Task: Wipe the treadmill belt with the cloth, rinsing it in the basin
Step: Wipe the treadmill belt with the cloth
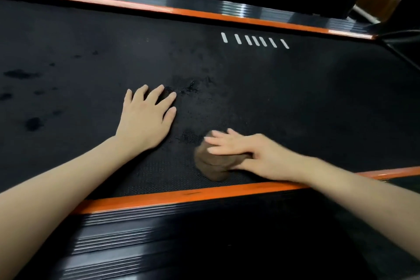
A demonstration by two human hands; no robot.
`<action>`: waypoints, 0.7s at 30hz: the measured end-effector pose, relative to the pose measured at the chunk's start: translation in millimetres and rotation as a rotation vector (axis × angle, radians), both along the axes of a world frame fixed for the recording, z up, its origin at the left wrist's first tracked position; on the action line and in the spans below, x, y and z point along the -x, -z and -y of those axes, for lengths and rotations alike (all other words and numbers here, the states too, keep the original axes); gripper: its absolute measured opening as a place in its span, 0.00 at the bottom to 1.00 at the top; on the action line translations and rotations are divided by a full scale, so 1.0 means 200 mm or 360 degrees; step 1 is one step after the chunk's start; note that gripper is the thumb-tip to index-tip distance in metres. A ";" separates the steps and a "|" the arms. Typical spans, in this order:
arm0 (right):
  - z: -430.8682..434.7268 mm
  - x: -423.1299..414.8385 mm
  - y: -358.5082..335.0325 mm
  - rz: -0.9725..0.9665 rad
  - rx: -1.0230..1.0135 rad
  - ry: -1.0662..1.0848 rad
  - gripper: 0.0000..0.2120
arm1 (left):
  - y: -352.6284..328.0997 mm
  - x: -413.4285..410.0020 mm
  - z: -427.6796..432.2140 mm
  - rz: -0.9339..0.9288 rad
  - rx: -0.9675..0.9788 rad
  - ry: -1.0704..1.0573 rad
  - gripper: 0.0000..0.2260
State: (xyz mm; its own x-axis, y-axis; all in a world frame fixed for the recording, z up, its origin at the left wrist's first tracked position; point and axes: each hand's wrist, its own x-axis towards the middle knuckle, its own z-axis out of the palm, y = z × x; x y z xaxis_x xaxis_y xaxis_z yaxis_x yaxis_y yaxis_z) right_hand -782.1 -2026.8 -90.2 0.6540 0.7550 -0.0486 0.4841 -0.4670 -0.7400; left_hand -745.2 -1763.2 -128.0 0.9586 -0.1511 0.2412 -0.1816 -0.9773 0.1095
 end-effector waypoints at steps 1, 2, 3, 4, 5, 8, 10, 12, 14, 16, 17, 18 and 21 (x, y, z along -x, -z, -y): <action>0.11 0.00 -0.02 -0.0045 0.0015 0.0037 0.21 | 0.00 0.00 0.00 -0.0007 -0.0001 0.0002 0.29; 0.22 0.01 -0.05 -0.0082 0.0046 0.0104 0.21 | 0.00 0.00 0.01 -0.0011 -0.0010 0.0001 0.29; 0.31 0.02 -0.07 -0.0109 0.0078 0.0183 0.21 | 0.00 0.00 0.01 -0.0007 -0.0017 0.0000 0.29; 0.37 0.03 -0.09 -0.0133 0.0095 0.0245 0.20 | 0.01 0.00 0.01 -0.0002 -0.0019 -0.0002 0.29; 0.41 0.04 -0.10 -0.0142 0.0094 0.0272 0.20 | 0.01 0.00 0.01 0.0003 -0.0019 -0.0004 0.28; 0.25 0.05 -0.06 -0.0053 0.0063 0.0204 0.23 | 0.01 -0.01 0.02 0.0003 -0.0014 -0.0005 0.27; 0.05 0.03 0.00 0.0079 0.0004 0.0090 0.22 | 0.00 -0.01 0.02 0.0011 0.0003 0.0002 0.26; -0.07 -0.03 0.03 0.0134 -0.0009 -0.0033 0.22 | 0.00 0.00 0.02 0.0036 0.0013 0.0015 0.25; -0.11 -0.15 0.03 0.0163 0.0030 -0.0113 0.22 | 0.00 0.00 0.01 0.0037 0.0014 0.0020 0.24; -0.10 -0.33 0.04 0.0248 0.0081 0.0005 0.23 | 0.01 0.00 0.01 0.0009 0.0014 0.0022 0.25; -0.11 -0.45 0.04 0.0306 0.0079 0.0158 0.23 | 0.00 0.00 0.01 -0.0007 0.0014 0.0023 0.25; -0.13 -0.58 0.04 0.0337 0.0067 0.0346 0.23 | 0.00 -0.01 0.01 -0.0021 0.0013 0.0019 0.25; -0.23 -0.82 0.04 0.0392 0.0084 0.0754 0.22 | 0.00 -0.01 0.01 -0.0028 0.0016 -0.0008 0.26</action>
